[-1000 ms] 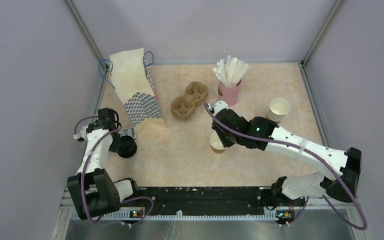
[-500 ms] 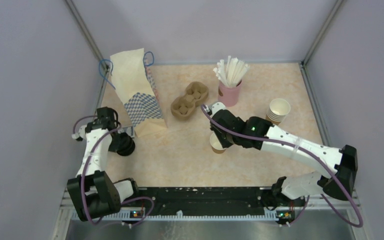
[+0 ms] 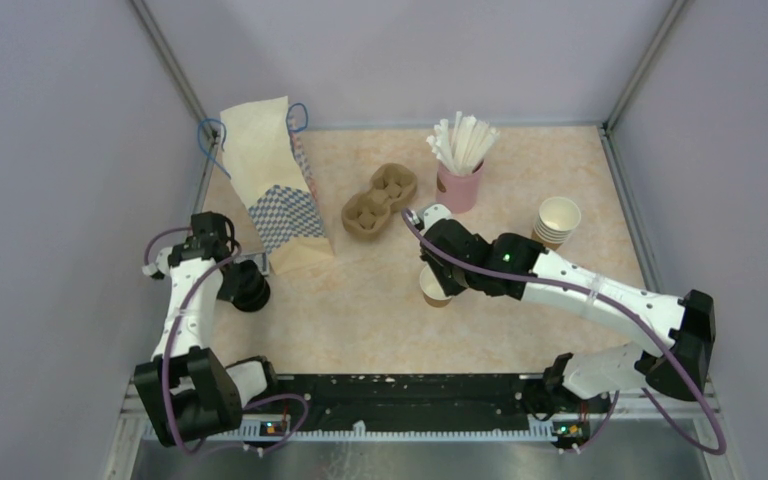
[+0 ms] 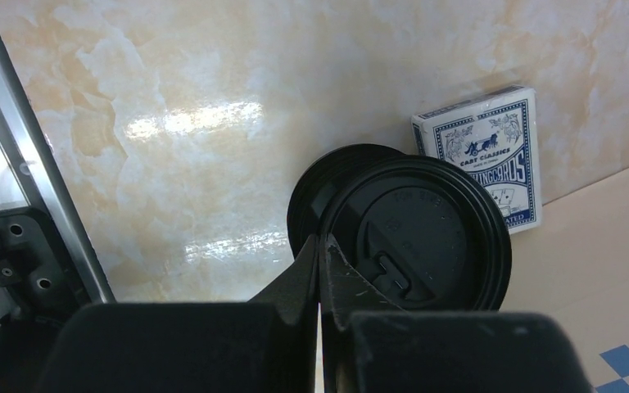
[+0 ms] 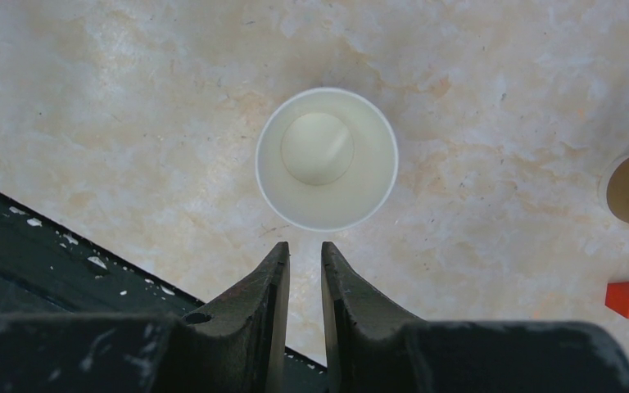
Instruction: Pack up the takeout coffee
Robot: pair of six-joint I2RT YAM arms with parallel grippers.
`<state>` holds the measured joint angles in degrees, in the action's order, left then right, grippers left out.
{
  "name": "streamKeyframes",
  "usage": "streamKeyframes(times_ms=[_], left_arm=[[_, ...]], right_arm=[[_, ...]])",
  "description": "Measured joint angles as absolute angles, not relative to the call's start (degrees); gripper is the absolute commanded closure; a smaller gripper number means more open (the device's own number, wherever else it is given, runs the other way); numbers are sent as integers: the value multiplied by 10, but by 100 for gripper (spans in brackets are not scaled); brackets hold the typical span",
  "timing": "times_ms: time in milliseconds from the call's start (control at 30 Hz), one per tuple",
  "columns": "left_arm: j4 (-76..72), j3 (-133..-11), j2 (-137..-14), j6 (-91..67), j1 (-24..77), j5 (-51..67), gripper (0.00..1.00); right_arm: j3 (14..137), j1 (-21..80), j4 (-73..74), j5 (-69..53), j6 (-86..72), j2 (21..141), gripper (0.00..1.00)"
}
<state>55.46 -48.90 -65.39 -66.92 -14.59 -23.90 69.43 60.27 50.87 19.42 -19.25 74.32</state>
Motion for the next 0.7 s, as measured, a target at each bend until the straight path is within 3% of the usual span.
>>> streamKeyframes(times_ms=[100,167,200,233,267,700], left_arm=[[554,-489,-653,-669,-146,-236,98],[554,-489,-650,-667,-146,-233,85],[554,-489,-648,-665,-146,-232,86],[553,-489,-647,-661,-146,-230,96],[551,-489,-646,-660,-146,-227,100],[545,-481,-645,-661,-146,-221,100]], right_arm=[[694,603,509,194,-192,743,80],[694,603,509,194,-192,743,80],[694,603,509,194,-192,743,80],[694,603,509,194,-192,743,79],[694,603,509,194,-192,743,80],[694,603,509,194,-192,743,79]])
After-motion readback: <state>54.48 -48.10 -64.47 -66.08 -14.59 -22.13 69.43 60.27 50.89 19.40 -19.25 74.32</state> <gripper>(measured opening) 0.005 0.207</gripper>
